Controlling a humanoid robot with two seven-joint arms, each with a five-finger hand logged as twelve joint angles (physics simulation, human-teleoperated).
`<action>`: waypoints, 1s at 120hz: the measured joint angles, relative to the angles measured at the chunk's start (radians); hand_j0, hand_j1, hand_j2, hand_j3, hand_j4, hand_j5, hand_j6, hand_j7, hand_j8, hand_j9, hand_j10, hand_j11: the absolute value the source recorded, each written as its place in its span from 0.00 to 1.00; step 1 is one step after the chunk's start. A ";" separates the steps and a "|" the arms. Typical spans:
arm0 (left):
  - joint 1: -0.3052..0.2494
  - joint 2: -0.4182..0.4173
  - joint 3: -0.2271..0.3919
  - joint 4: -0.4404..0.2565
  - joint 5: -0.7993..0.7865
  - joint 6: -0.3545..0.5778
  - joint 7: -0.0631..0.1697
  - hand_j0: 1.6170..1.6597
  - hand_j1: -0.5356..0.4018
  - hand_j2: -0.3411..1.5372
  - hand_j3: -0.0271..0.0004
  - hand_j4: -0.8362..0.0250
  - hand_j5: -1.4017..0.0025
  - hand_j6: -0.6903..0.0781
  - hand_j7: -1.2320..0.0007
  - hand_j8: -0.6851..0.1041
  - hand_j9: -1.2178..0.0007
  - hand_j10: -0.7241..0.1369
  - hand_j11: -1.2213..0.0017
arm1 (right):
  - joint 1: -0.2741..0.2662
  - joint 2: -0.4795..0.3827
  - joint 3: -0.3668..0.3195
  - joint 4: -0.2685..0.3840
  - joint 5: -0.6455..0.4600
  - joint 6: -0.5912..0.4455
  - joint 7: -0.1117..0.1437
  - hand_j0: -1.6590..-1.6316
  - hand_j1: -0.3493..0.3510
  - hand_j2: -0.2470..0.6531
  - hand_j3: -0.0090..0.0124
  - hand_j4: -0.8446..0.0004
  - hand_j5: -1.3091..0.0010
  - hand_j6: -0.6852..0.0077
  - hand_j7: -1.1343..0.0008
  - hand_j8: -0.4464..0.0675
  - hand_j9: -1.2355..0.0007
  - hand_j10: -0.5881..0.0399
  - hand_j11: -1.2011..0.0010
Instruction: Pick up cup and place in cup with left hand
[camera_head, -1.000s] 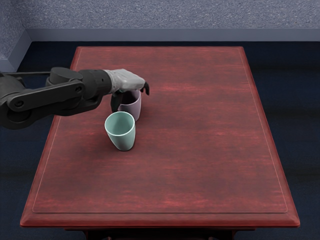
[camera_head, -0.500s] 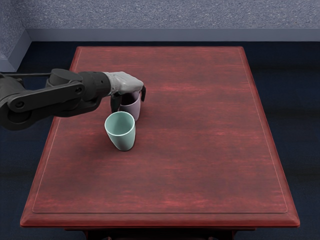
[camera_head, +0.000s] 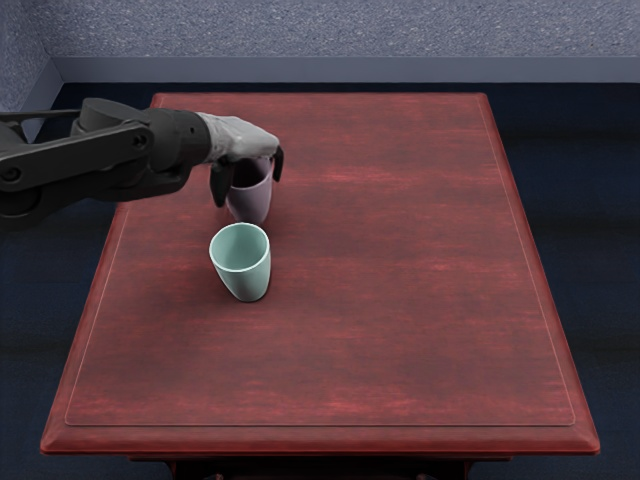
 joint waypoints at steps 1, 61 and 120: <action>-0.002 0.000 0.000 0.000 -0.002 -0.002 0.001 0.92 0.48 0.22 0.99 0.48 0.59 0.49 0.55 0.47 0.53 0.35 0.53 | 0.000 0.000 0.000 0.000 0.000 0.000 0.000 0.04 0.04 0.27 0.42 0.97 0.97 0.95 0.97 0.82 0.97 0.90 0.97; -0.183 0.079 -0.014 -0.085 -0.206 -0.186 0.166 0.92 0.47 0.22 0.99 0.49 0.59 0.50 0.55 0.48 0.54 0.36 0.54 | 0.000 0.000 0.000 0.000 0.000 0.000 0.000 0.04 0.04 0.27 0.42 0.97 0.97 0.95 0.97 0.82 0.97 0.90 0.97; -0.219 0.165 -0.135 -0.180 -0.397 -0.225 0.239 0.91 0.47 0.21 0.99 0.48 0.57 0.52 0.52 0.50 0.52 0.33 0.52 | 0.000 0.000 0.000 0.000 0.000 0.000 0.000 0.04 0.04 0.27 0.42 0.97 0.97 0.95 0.97 0.82 0.97 0.90 0.97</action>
